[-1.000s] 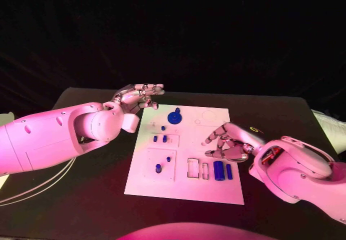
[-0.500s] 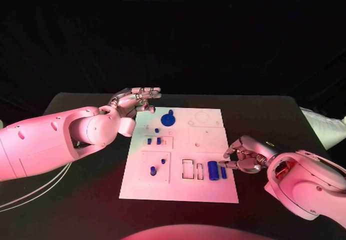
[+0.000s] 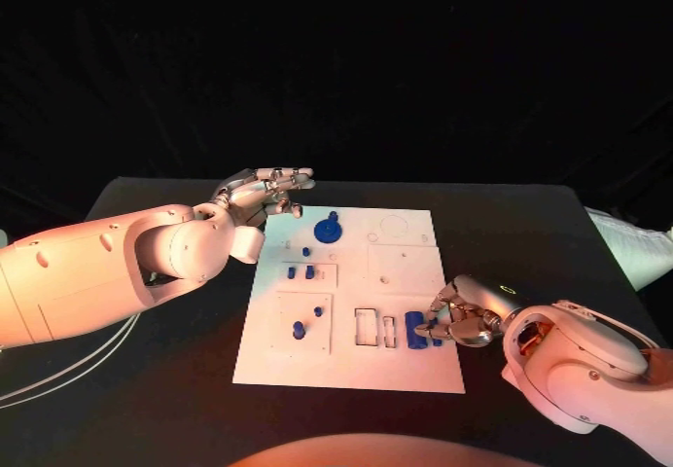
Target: Assemble the parts on the task board
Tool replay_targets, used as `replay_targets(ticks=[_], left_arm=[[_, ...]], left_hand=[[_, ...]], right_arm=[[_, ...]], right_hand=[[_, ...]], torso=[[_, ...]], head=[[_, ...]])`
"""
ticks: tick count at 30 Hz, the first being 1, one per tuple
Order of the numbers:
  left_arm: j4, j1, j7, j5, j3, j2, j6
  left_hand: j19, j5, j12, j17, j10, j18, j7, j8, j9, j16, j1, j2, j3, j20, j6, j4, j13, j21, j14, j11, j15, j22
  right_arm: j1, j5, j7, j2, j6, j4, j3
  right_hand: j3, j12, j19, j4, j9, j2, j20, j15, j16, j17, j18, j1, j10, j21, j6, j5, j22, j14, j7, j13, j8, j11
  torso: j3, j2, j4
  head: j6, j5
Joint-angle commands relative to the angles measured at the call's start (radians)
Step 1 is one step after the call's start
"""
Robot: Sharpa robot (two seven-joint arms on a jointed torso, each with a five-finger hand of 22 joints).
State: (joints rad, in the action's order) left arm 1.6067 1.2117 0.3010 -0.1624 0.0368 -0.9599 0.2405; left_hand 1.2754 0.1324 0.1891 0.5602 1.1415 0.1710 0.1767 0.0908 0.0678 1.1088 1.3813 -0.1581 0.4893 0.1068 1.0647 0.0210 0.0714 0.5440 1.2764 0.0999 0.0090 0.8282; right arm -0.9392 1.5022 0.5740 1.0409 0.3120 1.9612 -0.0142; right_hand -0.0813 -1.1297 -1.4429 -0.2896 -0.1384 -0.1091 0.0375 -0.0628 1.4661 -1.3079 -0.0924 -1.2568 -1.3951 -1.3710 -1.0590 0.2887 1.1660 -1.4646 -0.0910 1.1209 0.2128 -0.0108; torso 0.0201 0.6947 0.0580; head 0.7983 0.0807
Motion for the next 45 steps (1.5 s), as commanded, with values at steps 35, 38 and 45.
replay_targets(ticks=[35,38,45], left_arm=[[0.006,0.001,-0.001,0.003,0.000,0.001,-0.024],[0.006,0.001,-0.001,0.003,0.000,0.000,-0.025],[0.007,0.001,-0.001,0.003,0.000,0.001,-0.026]], left_hand=[[-0.003,0.004,0.005,-0.005,-0.009,0.010,0.000,0.003,0.000,-0.004,0.000,-0.003,0.000,-0.001,-0.007,-0.008,-0.001,-0.004,-0.007,0.000,0.001,-0.001],[-0.003,0.004,0.005,-0.005,-0.009,0.010,0.000,0.003,0.000,-0.004,0.000,-0.003,0.000,-0.001,-0.007,-0.008,-0.001,-0.004,-0.007,0.000,0.001,-0.001],[-0.003,0.004,0.005,-0.005,-0.009,0.010,0.000,0.003,0.000,-0.004,0.000,-0.003,0.000,-0.001,-0.007,-0.008,-0.001,-0.004,-0.007,0.000,0.001,-0.001]], right_arm=[[0.039,0.070,0.025,-0.088,0.022,-0.072,0.000],[0.039,0.045,0.022,-0.074,0.093,-0.045,-0.006],[0.032,-0.024,0.015,-0.064,0.177,0.004,-0.018]], right_hand=[[-0.007,-0.040,-0.010,0.022,-0.059,0.110,-0.016,-0.021,0.020,-0.084,0.019,-0.079,-0.011,-0.017,-0.048,0.043,0.027,-0.076,0.029,0.071,0.071,0.027],[-0.003,-0.039,-0.012,0.023,-0.064,0.117,-0.018,-0.023,0.023,-0.089,0.020,-0.087,-0.013,-0.019,-0.048,0.049,0.032,-0.077,0.031,0.073,0.074,0.029],[-0.017,-0.037,-0.014,0.005,-0.076,0.117,-0.020,-0.024,0.026,-0.097,0.021,-0.065,-0.017,-0.022,-0.046,0.080,0.037,-0.078,0.031,0.078,0.077,0.030]], torso=[[-0.0001,-0.001,0.0008],[0.0001,-0.001,0.0006],[0.0007,-0.001,0.0005]], head=[[0.005,0.009],[0.005,0.009],[0.003,0.008]])
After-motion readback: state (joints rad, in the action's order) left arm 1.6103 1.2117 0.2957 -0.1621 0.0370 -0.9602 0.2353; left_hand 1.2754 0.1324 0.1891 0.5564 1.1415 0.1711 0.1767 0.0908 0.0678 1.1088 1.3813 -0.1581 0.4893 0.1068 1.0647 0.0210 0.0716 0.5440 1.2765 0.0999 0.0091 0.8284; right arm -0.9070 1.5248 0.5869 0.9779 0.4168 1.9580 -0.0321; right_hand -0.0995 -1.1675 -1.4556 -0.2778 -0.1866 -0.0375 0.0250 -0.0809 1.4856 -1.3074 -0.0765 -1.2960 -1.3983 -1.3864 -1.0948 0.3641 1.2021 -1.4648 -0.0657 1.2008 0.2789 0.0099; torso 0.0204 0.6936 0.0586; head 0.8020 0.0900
